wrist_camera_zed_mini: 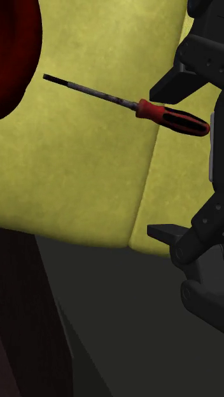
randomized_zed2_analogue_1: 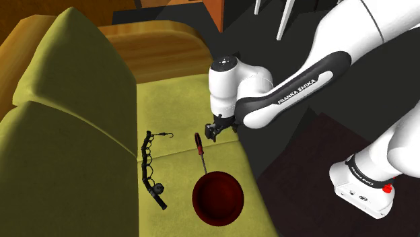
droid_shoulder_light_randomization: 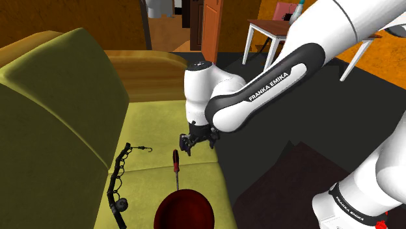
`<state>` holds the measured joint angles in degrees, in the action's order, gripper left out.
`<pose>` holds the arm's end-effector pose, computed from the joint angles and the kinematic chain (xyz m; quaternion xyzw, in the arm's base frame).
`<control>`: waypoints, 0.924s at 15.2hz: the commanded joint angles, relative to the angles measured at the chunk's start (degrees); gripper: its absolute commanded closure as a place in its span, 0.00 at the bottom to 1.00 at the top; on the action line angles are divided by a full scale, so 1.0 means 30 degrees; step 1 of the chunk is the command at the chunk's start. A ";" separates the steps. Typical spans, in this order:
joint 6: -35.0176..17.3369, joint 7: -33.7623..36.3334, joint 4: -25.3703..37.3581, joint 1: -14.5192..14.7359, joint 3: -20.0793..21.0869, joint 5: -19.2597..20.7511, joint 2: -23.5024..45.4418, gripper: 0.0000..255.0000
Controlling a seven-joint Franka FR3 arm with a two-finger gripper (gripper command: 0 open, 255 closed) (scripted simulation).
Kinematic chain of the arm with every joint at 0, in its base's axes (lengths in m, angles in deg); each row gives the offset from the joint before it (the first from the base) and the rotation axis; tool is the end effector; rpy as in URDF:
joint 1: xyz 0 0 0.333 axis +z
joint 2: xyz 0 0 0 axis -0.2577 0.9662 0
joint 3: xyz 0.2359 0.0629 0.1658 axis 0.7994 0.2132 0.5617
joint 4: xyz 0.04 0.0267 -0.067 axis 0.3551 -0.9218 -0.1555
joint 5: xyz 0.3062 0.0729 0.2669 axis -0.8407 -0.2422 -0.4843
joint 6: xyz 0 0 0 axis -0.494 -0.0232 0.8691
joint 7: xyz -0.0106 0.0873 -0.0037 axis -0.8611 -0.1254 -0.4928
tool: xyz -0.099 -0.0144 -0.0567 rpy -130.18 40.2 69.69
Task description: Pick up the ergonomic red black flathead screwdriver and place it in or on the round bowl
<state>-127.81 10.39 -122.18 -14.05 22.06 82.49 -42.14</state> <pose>0.4530 0.3059 0.2336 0.9903 -0.1341 -0.0308 0.0177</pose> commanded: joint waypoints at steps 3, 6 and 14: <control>-0.0524 0.2451 0.2546 0.1435 -0.1056 0.2000 0.3521 0.00; -0.0691 0.3693 0.4583 0.2533 -0.1877 0.2857 0.5839 0.00; -0.1292 0.5037 0.7682 0.4104 -0.3142 0.3802 0.9525 0.00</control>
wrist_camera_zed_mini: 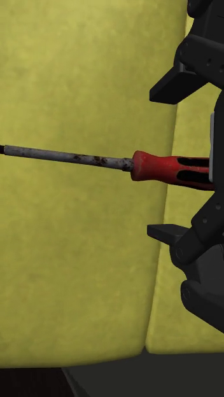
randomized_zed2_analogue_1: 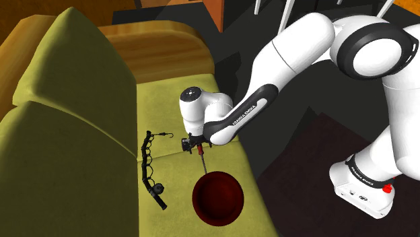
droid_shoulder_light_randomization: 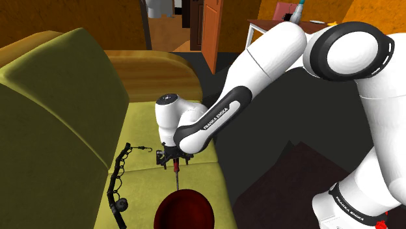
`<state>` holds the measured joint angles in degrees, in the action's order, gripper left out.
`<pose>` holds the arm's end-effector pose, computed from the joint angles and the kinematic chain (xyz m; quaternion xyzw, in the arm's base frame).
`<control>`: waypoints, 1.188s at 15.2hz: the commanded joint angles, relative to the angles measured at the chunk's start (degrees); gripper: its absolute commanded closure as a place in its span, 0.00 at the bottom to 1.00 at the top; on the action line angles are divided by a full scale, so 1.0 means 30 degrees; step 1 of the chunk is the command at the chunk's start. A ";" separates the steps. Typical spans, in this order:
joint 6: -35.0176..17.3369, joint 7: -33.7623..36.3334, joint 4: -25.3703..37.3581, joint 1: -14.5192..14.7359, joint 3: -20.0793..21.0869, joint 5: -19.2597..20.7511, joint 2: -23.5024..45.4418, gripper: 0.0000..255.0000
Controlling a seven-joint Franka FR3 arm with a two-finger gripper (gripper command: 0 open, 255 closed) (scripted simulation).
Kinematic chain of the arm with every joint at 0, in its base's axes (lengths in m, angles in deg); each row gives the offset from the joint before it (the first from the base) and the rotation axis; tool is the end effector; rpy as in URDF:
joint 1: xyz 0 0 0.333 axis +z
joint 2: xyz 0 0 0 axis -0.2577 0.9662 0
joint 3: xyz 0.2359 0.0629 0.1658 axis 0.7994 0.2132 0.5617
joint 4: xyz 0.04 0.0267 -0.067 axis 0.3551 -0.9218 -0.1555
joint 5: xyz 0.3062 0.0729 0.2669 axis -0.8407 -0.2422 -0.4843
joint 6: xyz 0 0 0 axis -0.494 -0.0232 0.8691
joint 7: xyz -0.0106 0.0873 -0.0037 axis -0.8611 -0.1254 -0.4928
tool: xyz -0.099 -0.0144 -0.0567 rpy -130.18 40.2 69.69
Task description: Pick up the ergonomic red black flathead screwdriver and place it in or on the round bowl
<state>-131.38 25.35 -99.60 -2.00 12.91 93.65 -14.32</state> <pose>0.5115 0.3746 0.1167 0.9796 -0.1975 -0.0358 0.0095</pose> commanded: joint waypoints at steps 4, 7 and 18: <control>-0.0650 0.0220 0.0303 0.0318 -0.0387 0.0364 0.0944 0.00; -0.0650 0.0220 0.0303 0.0319 -0.0387 0.0364 0.0943 0.00; -0.0648 0.0218 0.0302 0.0317 -0.0387 0.0363 0.0942 1.00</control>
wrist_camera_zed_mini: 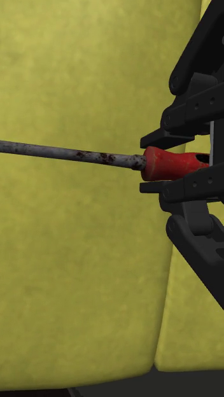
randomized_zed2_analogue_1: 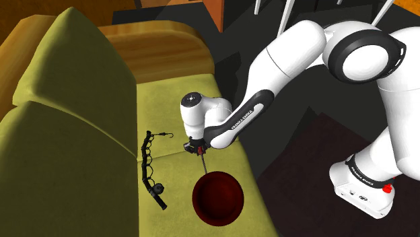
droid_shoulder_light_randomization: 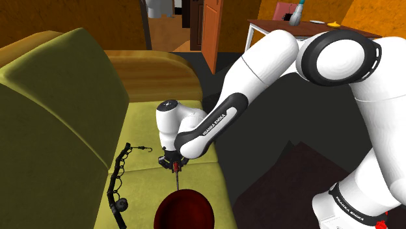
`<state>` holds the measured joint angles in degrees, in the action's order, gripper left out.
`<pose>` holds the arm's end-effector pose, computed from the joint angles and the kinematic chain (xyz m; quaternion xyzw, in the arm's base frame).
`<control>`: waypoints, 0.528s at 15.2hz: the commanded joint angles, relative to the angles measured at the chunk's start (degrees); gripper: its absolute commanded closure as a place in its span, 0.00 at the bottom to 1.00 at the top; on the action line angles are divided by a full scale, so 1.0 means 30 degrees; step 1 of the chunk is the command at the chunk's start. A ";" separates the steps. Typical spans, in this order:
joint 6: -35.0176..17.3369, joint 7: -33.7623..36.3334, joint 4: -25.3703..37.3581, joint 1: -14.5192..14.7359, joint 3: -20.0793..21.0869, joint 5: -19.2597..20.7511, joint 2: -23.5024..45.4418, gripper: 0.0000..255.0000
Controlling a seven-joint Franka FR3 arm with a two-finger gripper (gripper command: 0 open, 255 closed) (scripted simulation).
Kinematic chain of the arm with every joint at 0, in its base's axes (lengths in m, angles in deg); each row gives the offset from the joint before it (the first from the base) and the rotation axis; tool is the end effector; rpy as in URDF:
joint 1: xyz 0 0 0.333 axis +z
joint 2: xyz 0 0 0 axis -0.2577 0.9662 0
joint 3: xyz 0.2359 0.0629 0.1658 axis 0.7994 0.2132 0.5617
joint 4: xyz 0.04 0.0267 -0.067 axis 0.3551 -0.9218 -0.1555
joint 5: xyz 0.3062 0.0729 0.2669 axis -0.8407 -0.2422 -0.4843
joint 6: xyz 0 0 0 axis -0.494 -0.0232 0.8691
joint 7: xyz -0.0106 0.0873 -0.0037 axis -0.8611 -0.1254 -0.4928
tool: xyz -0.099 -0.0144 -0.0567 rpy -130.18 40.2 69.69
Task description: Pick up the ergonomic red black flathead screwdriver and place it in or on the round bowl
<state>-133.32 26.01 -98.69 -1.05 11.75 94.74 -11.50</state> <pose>0.5099 0.3745 0.0931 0.9795 -0.1978 -0.0356 0.0094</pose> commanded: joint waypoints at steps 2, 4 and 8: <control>0.0001 0.0000 -0.0001 -0.0001 -0.0001 0.0000 0.0000 1.00; -0.0001 0.0002 0.0000 0.0001 -0.0002 0.0001 0.0002 1.00; 0.0562 -0.0156 -0.0271 -0.0259 0.0340 -0.0314 -0.0829 1.00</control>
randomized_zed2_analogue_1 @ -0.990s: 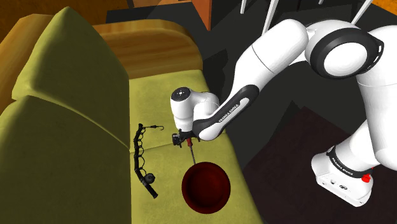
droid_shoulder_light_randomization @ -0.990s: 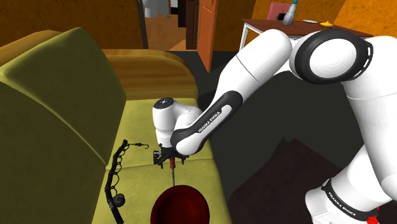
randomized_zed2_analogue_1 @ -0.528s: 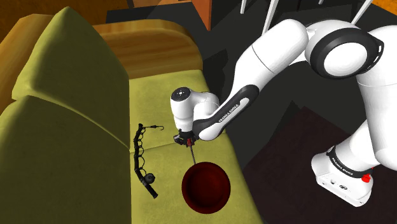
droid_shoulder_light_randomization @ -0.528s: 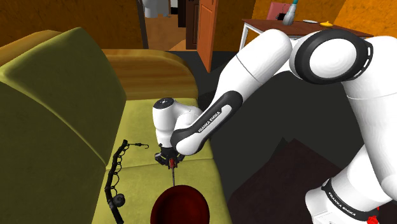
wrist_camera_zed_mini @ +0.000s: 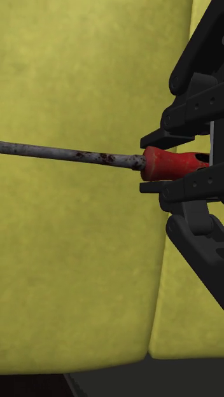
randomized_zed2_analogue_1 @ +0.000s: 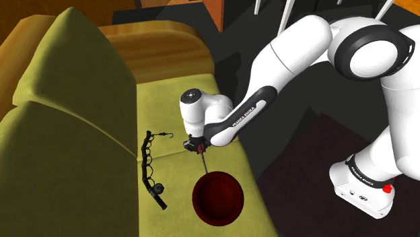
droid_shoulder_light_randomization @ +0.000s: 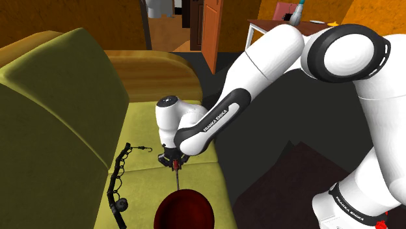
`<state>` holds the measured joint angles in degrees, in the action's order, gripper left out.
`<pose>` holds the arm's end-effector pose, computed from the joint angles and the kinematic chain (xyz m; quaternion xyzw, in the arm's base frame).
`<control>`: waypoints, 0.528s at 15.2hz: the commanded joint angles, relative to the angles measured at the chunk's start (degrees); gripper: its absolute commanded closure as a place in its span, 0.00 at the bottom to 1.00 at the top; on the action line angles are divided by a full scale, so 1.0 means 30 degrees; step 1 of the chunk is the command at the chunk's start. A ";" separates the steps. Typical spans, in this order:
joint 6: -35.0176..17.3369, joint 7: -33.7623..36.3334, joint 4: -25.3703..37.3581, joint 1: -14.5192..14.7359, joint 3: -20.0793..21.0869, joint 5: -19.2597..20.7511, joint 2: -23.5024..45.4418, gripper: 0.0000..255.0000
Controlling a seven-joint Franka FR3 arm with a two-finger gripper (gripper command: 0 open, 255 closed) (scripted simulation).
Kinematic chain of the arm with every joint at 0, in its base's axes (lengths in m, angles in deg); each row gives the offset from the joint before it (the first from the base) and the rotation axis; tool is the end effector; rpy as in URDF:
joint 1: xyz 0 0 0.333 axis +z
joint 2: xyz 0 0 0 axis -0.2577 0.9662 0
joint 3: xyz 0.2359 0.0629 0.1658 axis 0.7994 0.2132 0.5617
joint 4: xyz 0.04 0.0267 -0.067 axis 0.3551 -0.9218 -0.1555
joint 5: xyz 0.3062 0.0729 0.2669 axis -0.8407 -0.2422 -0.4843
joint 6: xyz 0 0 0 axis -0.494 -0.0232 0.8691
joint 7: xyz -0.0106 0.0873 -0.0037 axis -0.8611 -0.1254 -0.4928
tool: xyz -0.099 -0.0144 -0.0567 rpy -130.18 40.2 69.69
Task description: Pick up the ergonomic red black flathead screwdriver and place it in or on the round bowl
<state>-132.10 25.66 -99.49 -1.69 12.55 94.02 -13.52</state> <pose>0.5103 0.3746 0.1092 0.9795 -0.1979 -0.0355 0.0094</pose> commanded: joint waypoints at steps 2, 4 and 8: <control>0.0447 -0.0125 -0.0115 -0.0173 0.0243 -0.0239 -0.0559 1.00; 0.0748 -0.0214 -0.0208 -0.0300 0.0412 -0.0411 -0.0958 1.00; 0.1373 -0.0400 -0.0343 -0.0545 0.0742 -0.0767 -0.1736 1.00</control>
<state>-128.49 24.57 -100.39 -3.17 14.48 92.02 -18.10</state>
